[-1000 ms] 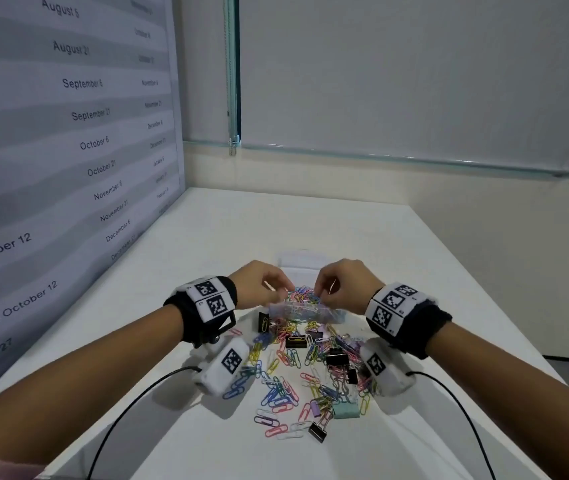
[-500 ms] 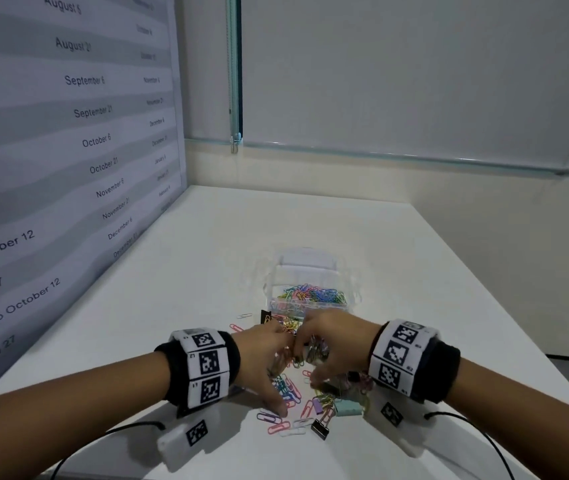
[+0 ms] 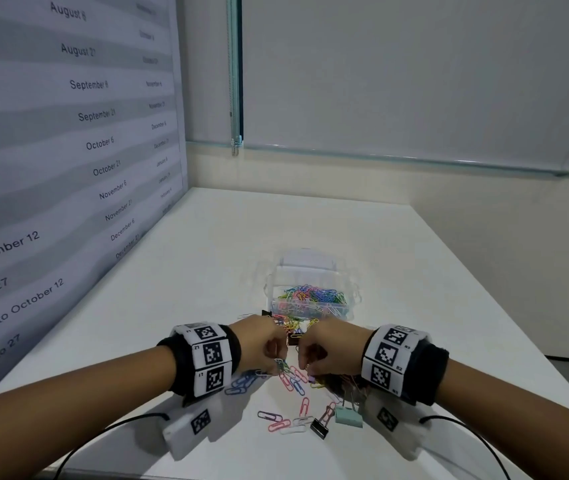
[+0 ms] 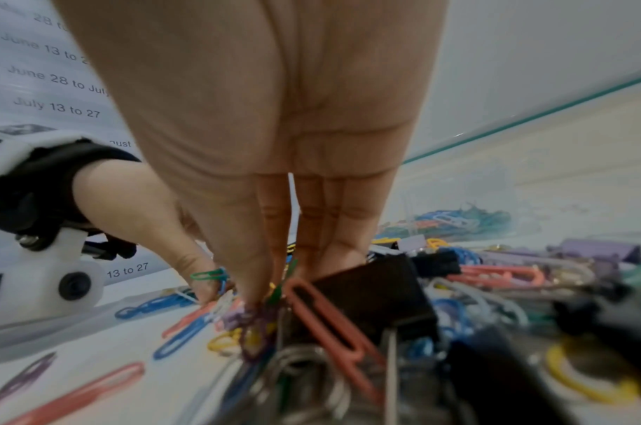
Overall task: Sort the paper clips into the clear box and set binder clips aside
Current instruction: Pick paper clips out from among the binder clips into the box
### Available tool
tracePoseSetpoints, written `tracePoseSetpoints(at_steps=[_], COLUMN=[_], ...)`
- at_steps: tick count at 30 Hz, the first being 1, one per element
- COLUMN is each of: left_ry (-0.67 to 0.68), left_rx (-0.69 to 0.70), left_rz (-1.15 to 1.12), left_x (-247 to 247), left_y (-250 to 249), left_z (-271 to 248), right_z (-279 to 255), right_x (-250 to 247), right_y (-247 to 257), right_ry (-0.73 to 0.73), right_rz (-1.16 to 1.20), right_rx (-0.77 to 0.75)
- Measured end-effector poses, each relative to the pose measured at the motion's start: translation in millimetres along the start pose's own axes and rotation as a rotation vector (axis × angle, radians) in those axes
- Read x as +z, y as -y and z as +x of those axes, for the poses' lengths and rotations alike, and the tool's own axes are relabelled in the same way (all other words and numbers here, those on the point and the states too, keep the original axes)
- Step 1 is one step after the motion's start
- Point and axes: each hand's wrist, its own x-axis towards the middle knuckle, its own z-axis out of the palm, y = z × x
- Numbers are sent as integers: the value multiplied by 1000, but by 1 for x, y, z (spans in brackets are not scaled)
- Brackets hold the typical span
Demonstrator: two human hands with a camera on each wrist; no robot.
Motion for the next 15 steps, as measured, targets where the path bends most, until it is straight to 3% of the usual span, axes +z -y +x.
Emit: tracePoseSetpoints(at_steps=[15], left_ry=[-88], left_rx=[-68], left_rz=[-221], left_x=[-23], left_y=[20], left_z=[3], right_z=[8], right_x=[5], right_y=[13], right_ry=[-26], right_rz=[1], right_rx=[-49])
